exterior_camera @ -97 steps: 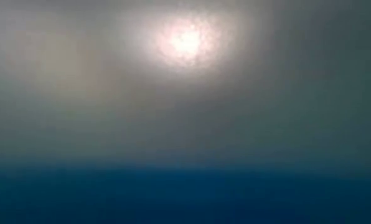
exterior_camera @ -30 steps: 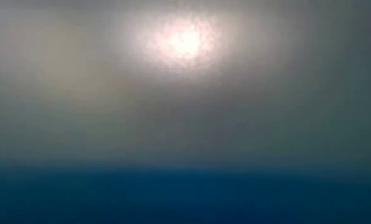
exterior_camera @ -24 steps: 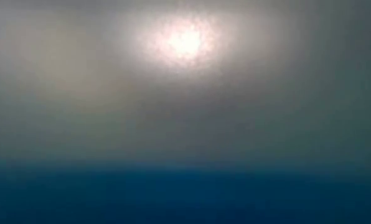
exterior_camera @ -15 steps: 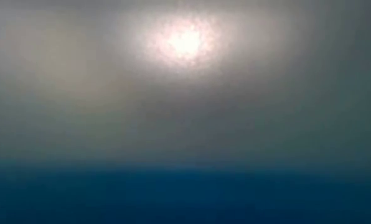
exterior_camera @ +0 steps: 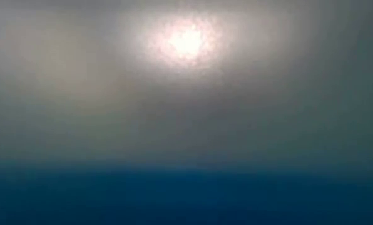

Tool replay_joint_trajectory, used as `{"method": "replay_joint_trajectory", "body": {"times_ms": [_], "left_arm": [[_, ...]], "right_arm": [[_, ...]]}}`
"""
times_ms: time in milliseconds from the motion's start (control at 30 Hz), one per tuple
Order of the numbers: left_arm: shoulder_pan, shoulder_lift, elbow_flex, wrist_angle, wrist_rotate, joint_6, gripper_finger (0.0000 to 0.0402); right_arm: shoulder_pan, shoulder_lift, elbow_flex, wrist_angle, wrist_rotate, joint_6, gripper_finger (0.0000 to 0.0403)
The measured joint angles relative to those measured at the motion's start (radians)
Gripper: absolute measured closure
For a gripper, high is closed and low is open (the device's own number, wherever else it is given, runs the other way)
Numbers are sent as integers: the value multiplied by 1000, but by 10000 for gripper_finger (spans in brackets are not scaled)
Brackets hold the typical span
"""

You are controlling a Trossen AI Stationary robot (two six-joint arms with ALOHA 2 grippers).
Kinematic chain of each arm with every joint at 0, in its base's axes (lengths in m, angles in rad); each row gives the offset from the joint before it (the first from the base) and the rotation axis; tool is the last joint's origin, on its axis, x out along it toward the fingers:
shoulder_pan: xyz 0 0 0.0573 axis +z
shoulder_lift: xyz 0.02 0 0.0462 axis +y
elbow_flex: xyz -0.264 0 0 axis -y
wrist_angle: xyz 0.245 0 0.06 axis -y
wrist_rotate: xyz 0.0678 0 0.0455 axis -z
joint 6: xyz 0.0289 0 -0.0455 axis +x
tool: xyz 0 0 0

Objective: Pick & place jewel cases by type
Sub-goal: Put the blue CD case into the green bin

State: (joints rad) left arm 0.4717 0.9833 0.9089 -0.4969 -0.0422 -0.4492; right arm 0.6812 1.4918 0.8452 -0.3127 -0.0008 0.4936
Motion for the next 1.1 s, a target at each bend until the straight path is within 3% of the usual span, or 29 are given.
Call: {"method": "replay_joint_trajectory", "body": {"times_ms": [400, 800, 1100], "left_arm": [[0, 0, 0, 0, 16, -3, 227], [0, 0, 0, 0, 14, -11, 227], [0, 0, 0, 0, 14, -38, 227]], "right_arm": [[9, 251, 0, 196, -144, -6, 397], [-108, 261, -57, 195, -203, -114, 397], [-281, 244, -213, 374, -410, -218, 397]]}}
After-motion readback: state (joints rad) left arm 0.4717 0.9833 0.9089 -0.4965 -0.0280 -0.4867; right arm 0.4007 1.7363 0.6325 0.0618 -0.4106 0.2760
